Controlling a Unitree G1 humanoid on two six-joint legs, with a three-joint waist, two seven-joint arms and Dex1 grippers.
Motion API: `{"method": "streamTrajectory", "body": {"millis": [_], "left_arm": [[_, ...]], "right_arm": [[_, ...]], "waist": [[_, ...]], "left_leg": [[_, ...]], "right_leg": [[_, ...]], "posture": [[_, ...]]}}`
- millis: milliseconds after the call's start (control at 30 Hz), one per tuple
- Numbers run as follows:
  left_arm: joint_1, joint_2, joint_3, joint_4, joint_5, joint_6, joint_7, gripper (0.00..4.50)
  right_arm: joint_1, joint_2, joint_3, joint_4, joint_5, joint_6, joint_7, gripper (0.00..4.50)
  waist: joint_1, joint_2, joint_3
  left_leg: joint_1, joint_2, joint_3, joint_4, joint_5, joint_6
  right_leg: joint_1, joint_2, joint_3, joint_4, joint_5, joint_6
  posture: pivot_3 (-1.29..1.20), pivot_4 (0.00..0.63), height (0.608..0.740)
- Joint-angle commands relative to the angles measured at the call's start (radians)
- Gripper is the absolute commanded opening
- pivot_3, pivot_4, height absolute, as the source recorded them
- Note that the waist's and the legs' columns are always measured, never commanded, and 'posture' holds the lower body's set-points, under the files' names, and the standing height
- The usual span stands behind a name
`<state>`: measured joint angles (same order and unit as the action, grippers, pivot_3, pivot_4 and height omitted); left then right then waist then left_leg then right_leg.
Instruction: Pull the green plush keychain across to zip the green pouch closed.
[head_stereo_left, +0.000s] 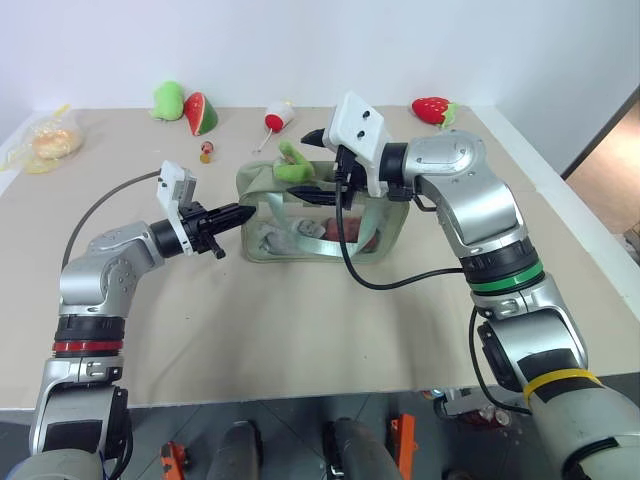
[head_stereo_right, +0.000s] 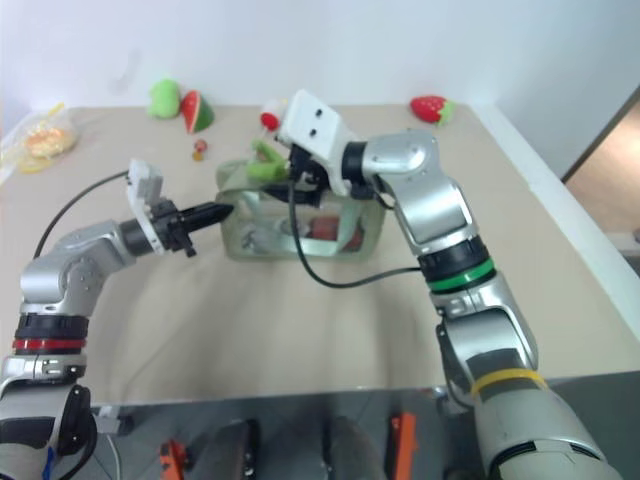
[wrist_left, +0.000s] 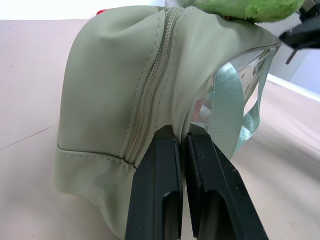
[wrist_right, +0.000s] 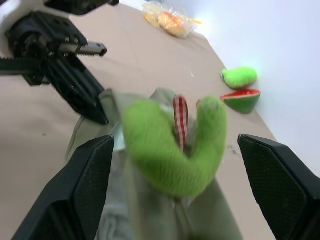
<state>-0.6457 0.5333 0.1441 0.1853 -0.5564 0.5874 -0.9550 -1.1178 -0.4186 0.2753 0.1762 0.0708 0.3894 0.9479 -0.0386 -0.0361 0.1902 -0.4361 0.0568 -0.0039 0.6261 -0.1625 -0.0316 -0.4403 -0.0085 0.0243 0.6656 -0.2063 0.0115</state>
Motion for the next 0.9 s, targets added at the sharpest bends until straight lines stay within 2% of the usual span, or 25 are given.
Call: {"method": "streamTrajectory", "body": {"millis": [33, 200, 300, 567, 767, 900], "left_arm": [[0.004, 0.004, 0.017, -0.039, -0.015, -0.003, 0.005, 0.00], [0.012, 0.003, 0.019, -0.046, -0.019, -0.001, 0.012, 0.00], [0.012, 0.002, 0.019, -0.046, -0.020, -0.001, 0.013, 0.00], [0.009, -0.002, 0.018, -0.044, -0.022, -0.003, 0.012, 0.00], [0.010, -0.004, 0.013, -0.041, -0.021, -0.004, 0.008, 0.00], [0.006, -0.004, 0.011, -0.032, -0.020, -0.005, 0.004, 0.00]], "right_arm": [[-0.039, 0.007, -0.016, 0.004, -0.009, -0.019, -0.009, 2.60], [-0.037, 0.011, -0.017, 0.015, -0.017, -0.033, -0.001, 0.79], [-0.037, 0.014, -0.019, 0.020, -0.020, -0.039, -0.001, 0.03], [-0.033, -0.034, -0.060, 0.025, -0.022, -0.023, -0.013, 0.03], [-0.009, -0.188, -0.147, 0.013, -0.003, -0.034, 0.011, 0.03], [0.017, -0.325, -0.161, 0.012, -0.069, -0.143, -0.002, 0.03]], "waist": [[0.000, 0.000, 0.000], [0.000, 0.000, 0.000], [0.000, 0.000, 0.000], [0.000, 0.000, 0.000], [0.007, 0.000, 0.000], [0.010, 0.000, 0.000]], "left_leg": [[0.000, 0.000, 0.000, 0.000, 0.000, 0.000], [0.000, 0.000, 0.000, 0.000, 0.000, 0.000], [0.000, 0.000, 0.000, 0.000, 0.000, 0.000], [0.000, 0.000, 0.000, 0.000, 0.000, 0.000], [0.000, 0.000, 0.000, 0.000, 0.000, 0.000], [0.000, 0.000, 0.000, -0.001, 0.000, 0.000]], "right_leg": [[0.000, 0.000, 0.000, 0.000, 0.000, 0.000], [0.000, 0.000, 0.000, 0.000, 0.000, 0.000], [0.000, 0.000, 0.000, 0.000, 0.000, 0.000], [0.000, 0.000, 0.000, 0.000, 0.000, 0.000], [0.000, 0.000, 0.000, 0.000, 0.000, 0.000], [0.000, 0.000, 0.000, -0.001, 0.000, 0.000]], "posture": [[0.00, 0.150, 0.740], [0.00, 0.150, 0.740], [0.00, 0.150, 0.740], [0.00, 0.150, 0.740], [0.00, 0.150, 0.740], [0.00, 0.150, 0.740]]}}
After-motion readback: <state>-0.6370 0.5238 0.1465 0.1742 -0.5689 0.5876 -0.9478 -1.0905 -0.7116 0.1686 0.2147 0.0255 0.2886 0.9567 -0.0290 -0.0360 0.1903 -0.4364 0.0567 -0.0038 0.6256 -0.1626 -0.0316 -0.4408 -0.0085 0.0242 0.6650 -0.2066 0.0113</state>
